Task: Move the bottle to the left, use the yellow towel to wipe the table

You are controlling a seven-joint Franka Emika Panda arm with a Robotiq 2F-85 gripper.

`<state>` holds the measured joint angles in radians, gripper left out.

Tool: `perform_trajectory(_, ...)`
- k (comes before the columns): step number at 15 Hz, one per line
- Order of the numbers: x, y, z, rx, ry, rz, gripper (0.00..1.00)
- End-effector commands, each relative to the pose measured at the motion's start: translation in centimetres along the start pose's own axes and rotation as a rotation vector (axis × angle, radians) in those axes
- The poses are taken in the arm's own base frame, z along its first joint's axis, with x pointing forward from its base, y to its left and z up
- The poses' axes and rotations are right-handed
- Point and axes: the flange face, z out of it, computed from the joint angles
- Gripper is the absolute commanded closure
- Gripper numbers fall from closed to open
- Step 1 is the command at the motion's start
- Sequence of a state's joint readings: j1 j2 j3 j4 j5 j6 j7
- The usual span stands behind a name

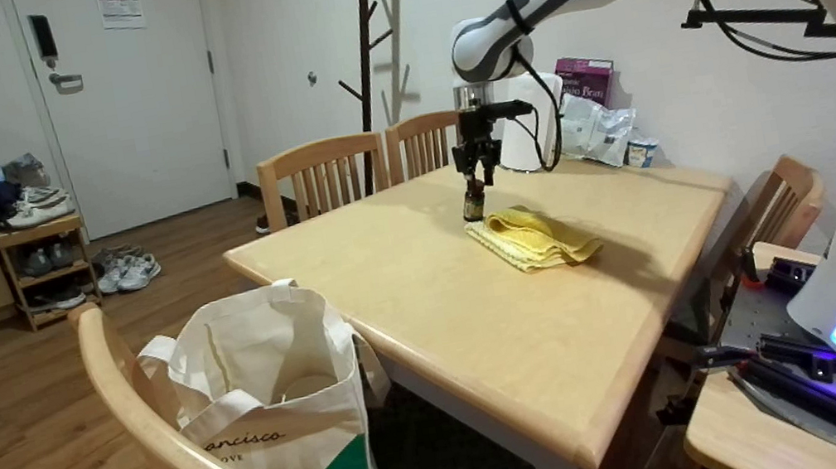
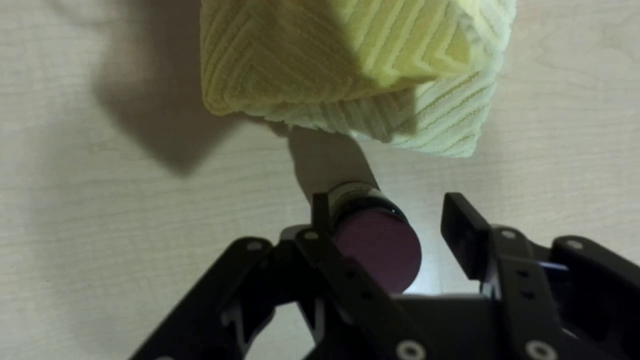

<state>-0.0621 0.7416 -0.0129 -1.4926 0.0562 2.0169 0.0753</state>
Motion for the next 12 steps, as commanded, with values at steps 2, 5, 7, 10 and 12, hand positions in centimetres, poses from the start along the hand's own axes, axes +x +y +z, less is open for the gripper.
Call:
perform_trajectory(2,-0.5,0.3,-0.9,0.028,0.007,-0.010,0.62)
perform_trajectory(5,-0.4,0.2,-1.1,0.025,0.008,-0.012,0.82)
perform_trajectory(7,-0.5,0.2,-1.3,0.027,0.007,-0.013,0.84)
perform_trajectory(10,-0.5,0.2,-1.9,0.029,0.016,-0.009,0.85)
perform_trajectory(12,-0.6,0.2,-3.0,0.029,0.037,-0.004,0.85)
